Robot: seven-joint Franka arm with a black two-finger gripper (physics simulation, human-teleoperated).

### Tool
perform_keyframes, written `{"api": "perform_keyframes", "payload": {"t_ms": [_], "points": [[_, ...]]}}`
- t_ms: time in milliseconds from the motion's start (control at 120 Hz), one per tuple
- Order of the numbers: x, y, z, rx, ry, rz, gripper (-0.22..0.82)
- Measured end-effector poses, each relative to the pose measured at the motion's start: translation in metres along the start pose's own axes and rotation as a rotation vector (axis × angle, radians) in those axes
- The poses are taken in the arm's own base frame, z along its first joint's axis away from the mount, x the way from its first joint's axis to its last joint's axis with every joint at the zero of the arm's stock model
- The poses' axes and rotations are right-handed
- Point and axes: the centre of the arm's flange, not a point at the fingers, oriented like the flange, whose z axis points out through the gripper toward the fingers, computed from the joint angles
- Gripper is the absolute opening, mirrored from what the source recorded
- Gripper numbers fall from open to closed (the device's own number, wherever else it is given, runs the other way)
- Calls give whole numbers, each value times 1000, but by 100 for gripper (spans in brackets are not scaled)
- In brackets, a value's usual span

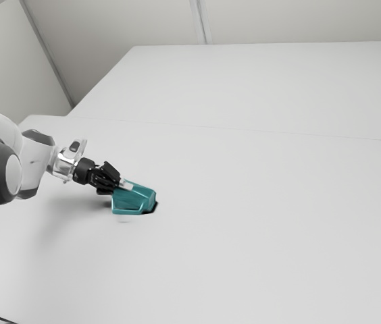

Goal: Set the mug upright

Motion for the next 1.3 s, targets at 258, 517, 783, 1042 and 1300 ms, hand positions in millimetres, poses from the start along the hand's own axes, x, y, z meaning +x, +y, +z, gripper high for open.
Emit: {"api": "perform_keyframes", "payload": {"t_ms": [258, 517, 783, 1042, 1300], "points": [[3, 6, 0, -6, 6, 7, -16], [8, 36, -9, -29, 38, 55, -17], [14, 85, -14, -6, 27, 109, -17], [16, 118, -33, 189, -28, 107, -17], [37, 129, -18, 463, -81, 114, -17]]}}
